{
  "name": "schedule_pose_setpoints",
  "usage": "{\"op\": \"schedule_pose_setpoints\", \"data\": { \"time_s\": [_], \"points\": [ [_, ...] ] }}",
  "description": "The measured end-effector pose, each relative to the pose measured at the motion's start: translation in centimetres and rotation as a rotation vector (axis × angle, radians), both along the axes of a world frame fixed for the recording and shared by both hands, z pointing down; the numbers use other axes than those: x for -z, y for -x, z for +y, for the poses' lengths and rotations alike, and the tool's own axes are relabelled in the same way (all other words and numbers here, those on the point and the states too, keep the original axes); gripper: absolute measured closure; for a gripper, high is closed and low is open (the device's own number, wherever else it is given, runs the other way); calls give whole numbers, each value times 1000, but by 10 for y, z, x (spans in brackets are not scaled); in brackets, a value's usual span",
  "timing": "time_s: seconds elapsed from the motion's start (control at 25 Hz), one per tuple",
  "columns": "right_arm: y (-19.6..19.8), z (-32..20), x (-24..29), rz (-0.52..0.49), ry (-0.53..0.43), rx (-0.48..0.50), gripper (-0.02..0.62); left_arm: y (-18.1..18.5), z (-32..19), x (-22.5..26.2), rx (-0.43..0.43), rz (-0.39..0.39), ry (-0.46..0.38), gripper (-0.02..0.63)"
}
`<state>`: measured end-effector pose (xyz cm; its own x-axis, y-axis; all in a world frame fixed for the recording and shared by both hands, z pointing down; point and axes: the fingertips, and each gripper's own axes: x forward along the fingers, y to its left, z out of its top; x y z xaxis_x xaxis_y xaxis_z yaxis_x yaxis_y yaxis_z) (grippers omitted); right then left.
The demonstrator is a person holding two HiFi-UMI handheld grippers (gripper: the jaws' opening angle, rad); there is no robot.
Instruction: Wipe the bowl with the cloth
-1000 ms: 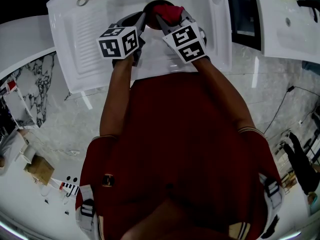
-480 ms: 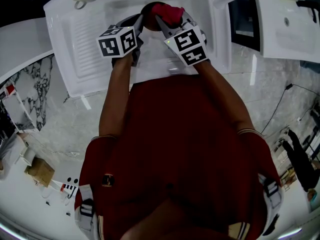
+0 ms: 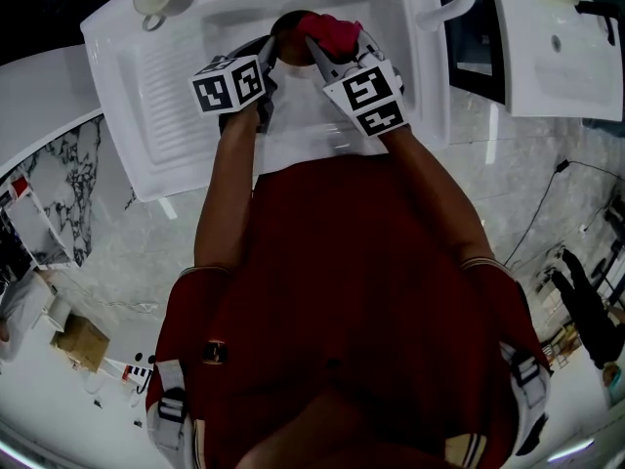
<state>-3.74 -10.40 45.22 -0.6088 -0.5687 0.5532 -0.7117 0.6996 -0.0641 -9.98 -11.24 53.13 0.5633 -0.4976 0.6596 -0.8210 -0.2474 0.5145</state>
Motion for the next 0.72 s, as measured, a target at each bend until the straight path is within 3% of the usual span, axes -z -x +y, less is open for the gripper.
{"op": "schedule_pose_setpoints", "data": {
  "time_s": [0.72],
  "points": [
    [-9,-3,-5,17,-4,-20,568,9,-5,-46,83,50,140,591]
  ]
}}
